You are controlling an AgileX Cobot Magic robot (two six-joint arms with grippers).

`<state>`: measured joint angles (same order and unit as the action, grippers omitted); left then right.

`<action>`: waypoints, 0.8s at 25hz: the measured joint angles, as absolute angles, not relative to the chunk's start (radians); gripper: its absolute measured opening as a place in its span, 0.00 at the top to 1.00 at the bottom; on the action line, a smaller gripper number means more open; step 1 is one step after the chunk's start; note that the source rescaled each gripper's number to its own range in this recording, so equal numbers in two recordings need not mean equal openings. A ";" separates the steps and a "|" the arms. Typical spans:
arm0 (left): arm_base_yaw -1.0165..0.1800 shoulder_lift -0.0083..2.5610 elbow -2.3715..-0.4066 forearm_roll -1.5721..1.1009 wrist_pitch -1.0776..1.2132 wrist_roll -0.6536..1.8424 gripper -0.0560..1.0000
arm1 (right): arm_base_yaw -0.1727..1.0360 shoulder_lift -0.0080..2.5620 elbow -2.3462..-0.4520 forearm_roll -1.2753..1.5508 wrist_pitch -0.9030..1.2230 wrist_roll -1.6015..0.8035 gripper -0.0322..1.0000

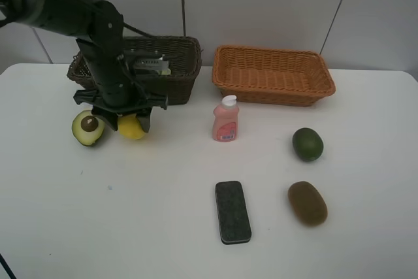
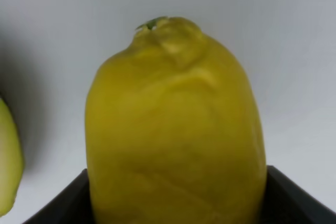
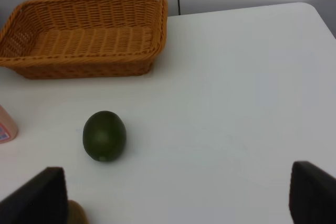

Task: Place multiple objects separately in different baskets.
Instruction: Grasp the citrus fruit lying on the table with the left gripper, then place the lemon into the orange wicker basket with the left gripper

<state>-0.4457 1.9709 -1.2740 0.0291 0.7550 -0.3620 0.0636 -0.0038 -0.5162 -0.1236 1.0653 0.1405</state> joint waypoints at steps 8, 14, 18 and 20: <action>-0.492 1.909 -1.560 -0.153 0.920 -0.089 0.46 | 0.064 -0.004 -0.516 -0.124 1.065 0.141 0.00; -0.584 2.089 -1.820 -0.179 0.805 -0.029 0.46 | 0.064 -0.004 -0.516 -0.124 1.065 0.141 0.00; -0.606 2.258 -1.991 -0.185 0.682 -0.024 0.46 | 0.064 -0.004 -0.516 -0.124 1.065 0.141 0.00; -0.606 2.344 -2.061 -0.185 0.641 -0.024 0.46 | 0.064 -0.004 -0.516 -0.124 1.065 0.141 0.00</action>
